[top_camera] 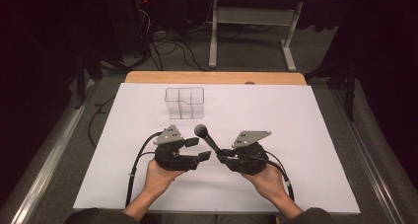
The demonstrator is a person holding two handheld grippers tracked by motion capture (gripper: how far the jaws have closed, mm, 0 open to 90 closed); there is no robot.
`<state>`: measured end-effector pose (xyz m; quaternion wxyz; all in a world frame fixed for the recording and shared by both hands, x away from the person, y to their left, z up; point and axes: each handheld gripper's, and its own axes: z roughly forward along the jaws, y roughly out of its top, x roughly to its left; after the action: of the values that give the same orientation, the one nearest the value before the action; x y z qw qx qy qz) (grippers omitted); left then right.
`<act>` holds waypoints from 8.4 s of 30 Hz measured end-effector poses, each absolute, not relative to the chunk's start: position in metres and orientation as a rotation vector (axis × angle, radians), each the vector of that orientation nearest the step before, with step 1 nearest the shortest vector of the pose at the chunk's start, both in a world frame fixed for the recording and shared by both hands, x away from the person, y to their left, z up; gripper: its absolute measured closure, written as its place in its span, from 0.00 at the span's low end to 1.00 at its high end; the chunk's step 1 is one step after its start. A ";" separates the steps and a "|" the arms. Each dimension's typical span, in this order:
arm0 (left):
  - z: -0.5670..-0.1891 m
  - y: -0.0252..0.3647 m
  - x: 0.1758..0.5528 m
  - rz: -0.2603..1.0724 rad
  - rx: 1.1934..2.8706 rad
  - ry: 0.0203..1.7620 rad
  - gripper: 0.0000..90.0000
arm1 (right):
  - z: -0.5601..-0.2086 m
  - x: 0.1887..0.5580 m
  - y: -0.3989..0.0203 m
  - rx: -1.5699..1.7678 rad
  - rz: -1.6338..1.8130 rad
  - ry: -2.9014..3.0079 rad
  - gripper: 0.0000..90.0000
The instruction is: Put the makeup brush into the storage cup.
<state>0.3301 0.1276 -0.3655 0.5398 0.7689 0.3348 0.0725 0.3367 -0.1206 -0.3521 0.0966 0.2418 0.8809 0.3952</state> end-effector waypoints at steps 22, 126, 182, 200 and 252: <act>-0.365 0.129 0.331 0.123 1.807 0.790 0.52 | -0.355 0.336 -0.107 0.694 1.180 2.627 0.85; -0.359 0.136 0.327 0.132 1.836 0.738 0.78 | -0.350 0.333 -0.164 0.814 1.351 2.404 0.49; -0.356 0.157 0.334 0.169 1.788 0.836 0.78 | -0.385 0.337 -0.265 1.048 1.359 2.164 0.33; -0.346 0.174 0.342 0.251 1.752 0.891 0.78 | -0.397 0.337 -0.272 1.079 1.306 2.099 0.35; -0.280 0.176 0.403 0.416 1.721 0.966 0.78 | -0.400 0.337 -0.269 1.098 1.300 2.102 0.34</act>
<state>0.4030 0.1755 -0.2800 0.5333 0.7218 0.4051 0.1745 0.3374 -0.2695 -0.3996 0.2166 0.3964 0.7588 0.4692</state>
